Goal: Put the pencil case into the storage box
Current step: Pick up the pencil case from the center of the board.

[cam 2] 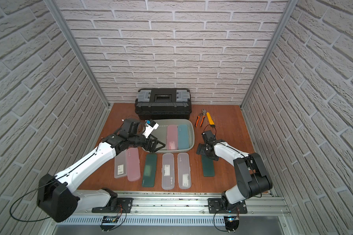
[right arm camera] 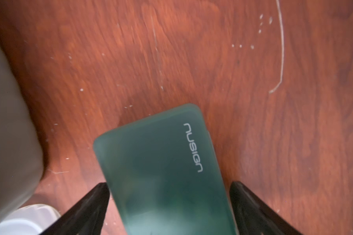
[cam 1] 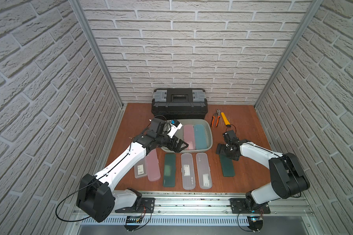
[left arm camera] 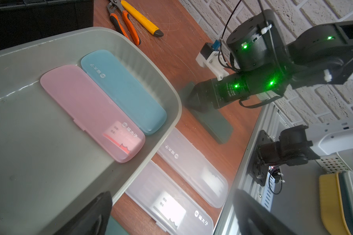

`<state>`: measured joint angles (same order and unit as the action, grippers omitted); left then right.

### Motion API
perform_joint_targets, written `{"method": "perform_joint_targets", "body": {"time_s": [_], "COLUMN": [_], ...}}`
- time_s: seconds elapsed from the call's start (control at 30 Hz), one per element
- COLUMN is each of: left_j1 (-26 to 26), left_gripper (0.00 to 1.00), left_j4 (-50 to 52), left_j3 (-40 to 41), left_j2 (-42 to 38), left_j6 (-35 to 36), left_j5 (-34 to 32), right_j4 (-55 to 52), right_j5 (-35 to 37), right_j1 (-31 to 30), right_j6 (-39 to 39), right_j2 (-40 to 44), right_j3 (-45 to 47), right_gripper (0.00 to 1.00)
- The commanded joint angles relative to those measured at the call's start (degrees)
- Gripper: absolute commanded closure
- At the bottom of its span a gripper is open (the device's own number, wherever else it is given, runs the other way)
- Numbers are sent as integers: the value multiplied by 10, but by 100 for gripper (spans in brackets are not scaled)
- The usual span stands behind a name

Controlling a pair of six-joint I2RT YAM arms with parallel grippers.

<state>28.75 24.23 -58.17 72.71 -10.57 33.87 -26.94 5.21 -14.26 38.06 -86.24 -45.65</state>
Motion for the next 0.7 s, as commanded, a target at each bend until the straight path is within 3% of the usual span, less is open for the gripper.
{"method": "perform_joint_targets", "body": {"time_s": [0.0, 0.2, 0.43, 0.67], "left_j1": [1, -20, -52, -53], "left_gripper": [2, 1, 2, 1], "left_j4": [-2, -24, -36, -40], "left_j3": [-2, 4, 2, 6], "left_j2": [-13, -12, 2, -4], "left_j6": [6, -16, -35, -36], "left_j5": [-2, 21, 53, 51], "right_j4": [-46, -101, -158, -164], "right_j5": [20, -15, 15, 4], "right_j1": [-5, -23, -74, -83], "right_j6": [-28, -58, -41, -33], "right_j2": [53, 93, 125, 150], "right_j3": [-1, 28, 60, 89], "right_gripper": [0, 0, 0, 0]}}
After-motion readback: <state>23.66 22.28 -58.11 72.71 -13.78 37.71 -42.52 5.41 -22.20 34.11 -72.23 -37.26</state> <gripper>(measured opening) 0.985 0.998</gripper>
